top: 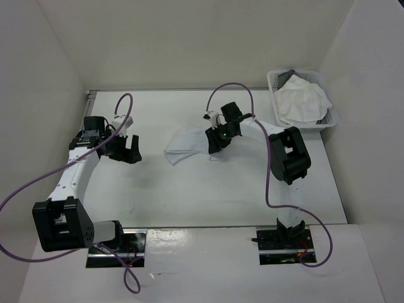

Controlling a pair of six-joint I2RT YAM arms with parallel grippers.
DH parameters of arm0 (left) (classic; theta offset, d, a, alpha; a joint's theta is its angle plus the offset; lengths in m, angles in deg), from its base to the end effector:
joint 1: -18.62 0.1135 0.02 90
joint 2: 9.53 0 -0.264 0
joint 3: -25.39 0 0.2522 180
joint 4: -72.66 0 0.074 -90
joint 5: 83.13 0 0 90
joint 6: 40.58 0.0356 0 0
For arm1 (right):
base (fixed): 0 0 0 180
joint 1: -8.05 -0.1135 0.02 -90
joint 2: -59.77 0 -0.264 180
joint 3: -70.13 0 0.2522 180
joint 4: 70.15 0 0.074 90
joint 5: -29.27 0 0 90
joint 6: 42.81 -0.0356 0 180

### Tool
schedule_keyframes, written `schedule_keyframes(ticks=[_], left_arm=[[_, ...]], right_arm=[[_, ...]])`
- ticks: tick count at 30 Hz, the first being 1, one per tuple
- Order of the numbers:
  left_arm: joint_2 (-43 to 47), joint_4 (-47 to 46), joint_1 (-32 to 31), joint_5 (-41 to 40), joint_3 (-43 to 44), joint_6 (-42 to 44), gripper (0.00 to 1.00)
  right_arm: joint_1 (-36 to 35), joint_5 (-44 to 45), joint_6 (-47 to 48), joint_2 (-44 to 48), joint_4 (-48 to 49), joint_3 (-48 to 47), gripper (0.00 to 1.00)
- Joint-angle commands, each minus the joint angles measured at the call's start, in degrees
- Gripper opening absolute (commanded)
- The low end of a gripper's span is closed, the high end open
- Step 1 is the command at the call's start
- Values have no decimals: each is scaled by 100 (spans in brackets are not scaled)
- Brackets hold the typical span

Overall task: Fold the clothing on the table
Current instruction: Flatten the skirt out

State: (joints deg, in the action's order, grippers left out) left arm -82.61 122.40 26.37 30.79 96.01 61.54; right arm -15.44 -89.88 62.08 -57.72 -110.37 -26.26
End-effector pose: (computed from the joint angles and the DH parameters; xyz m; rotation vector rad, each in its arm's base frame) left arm 0.2600 0.0208 0.2711 0.2657 2.3937 -0.3593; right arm 0.3852 0.1863 0.1647 -1.0148 2.3916 0.7218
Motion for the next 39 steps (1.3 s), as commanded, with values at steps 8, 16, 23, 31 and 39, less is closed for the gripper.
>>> schedule_keyframes(ticks=[8,16,23,31,39], left_arm=[[-136,-13,34,236,9,185,100],[-136,-13,34,236,9,185,100],[-136,-13,34,236,9,185,100],[-136,-13,34,236,9,185,100],[-136,-13,34,288,9,185,100]], right_arm=[[-33,-408,-39,15,-114,-385,48],[-95,-469,-39,-46,-114,-491,48],[-200,-592,-92,-159,-167,-614,48],[-551,-644,-92,-363,-439,-886,1],[-789,-1337,-111,129,-807,-939,0]])
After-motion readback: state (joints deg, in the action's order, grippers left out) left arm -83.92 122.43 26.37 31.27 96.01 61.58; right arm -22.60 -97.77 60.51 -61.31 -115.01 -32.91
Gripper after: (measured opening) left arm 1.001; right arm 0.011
